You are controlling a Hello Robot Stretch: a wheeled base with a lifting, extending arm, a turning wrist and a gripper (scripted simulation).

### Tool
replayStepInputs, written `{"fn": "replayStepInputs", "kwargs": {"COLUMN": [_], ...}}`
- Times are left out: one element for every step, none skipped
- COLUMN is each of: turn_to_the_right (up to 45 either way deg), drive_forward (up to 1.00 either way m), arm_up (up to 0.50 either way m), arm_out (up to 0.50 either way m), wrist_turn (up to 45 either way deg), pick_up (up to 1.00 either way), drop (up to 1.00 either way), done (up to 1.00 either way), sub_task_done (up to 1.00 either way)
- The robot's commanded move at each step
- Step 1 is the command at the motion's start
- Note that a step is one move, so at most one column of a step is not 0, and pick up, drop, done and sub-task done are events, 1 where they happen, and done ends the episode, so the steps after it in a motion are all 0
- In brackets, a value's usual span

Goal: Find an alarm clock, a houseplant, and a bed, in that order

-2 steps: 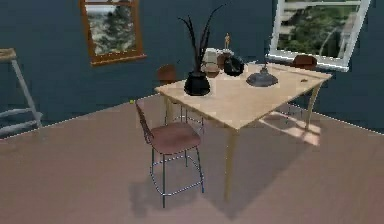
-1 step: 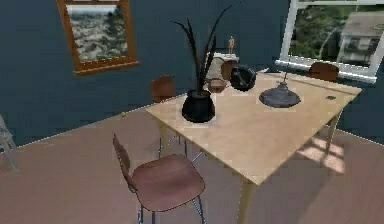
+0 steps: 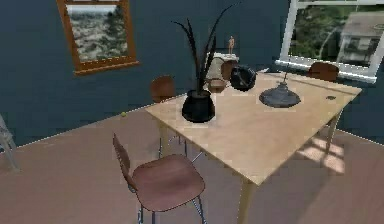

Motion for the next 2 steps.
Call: {"fn": "replayStepInputs", "kwargs": {"turn_to_the_right": [45.0,45.0], "drive_forward": [0.0,0.0], "arm_up": [0.0,0.0], "arm_out": [0.0,0.0], "wrist_turn": [0.0,0.0], "pick_up": [0.0,0.0], "drop": [0.0,0.0], "done": [0.0,0.0], "sub_task_done": [0.0,0.0]}}
